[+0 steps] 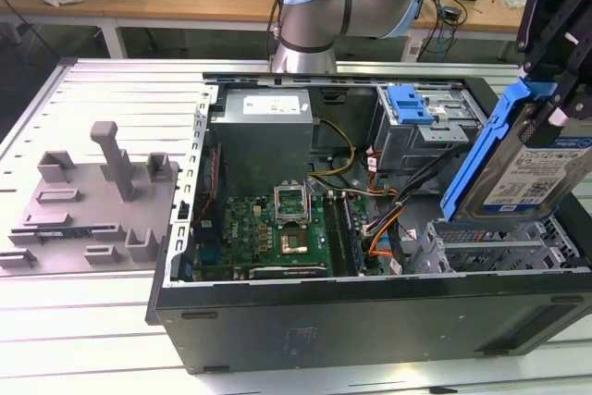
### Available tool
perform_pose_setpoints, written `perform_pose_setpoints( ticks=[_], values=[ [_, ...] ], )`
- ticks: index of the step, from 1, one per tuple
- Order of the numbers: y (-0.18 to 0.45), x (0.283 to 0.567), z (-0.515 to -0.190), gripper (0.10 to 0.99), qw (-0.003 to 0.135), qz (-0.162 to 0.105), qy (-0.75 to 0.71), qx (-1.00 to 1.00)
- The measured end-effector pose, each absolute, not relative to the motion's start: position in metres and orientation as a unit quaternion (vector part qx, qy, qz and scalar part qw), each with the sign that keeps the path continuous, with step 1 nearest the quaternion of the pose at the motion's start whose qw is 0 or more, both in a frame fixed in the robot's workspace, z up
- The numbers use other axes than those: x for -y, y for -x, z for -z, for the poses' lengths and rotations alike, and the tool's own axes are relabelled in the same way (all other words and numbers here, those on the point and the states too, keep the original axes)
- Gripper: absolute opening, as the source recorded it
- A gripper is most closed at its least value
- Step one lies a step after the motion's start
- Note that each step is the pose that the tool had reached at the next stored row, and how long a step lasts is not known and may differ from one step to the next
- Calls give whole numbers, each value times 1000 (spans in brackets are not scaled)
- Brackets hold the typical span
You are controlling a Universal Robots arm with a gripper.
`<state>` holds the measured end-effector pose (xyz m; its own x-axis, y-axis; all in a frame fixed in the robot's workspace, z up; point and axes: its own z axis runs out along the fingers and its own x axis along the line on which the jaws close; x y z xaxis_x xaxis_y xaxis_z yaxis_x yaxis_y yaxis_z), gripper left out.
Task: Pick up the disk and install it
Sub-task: 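Insert the disk into the insertion slot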
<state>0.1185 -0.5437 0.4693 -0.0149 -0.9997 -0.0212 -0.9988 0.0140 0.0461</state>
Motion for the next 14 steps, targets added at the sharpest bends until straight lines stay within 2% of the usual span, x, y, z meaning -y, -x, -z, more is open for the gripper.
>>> perform_pose_setpoints(
  ticks=[14],
  values=[
    [-119, 544, -461, 369, 9, 24, -700, 714]
  ],
)
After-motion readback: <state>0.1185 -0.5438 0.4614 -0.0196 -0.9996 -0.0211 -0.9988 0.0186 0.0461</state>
